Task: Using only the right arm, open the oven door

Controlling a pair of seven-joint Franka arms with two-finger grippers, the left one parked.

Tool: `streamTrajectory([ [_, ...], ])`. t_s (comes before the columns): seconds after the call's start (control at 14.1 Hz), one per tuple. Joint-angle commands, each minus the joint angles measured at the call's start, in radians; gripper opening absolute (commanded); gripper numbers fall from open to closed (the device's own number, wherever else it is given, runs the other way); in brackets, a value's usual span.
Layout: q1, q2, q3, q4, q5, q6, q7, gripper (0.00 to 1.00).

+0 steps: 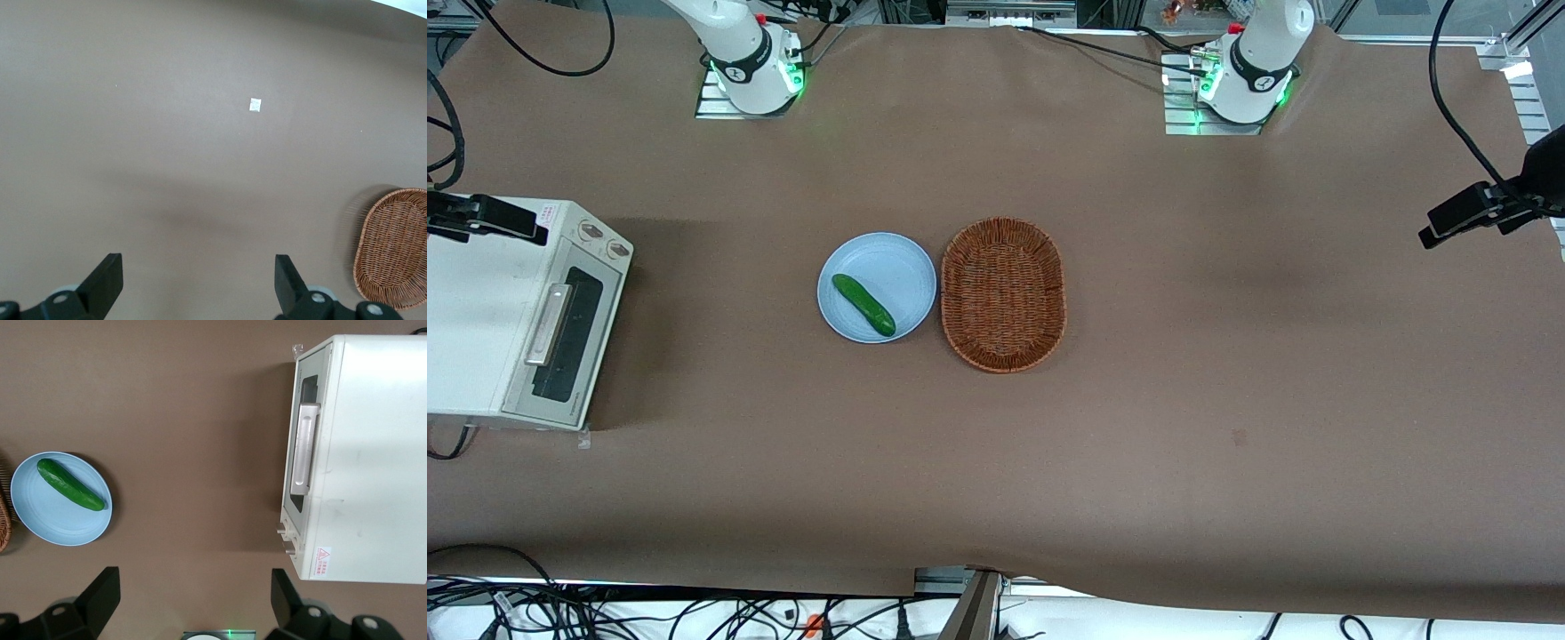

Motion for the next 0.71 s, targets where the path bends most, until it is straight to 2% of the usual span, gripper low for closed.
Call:
streamTrajectory([
  [0.0, 0.0, -0.01, 0.007, -0.007, -0.014, -0.025, -0.011, 1.0],
  [0.5, 0.003, -0.005, 0.007, -0.01, -0.014, -0.031, -0.014, 1.0],
  [0.64, 0.004, 0.015, 0.007, -0.012, -0.014, -0.091, -0.013, 1.0],
])
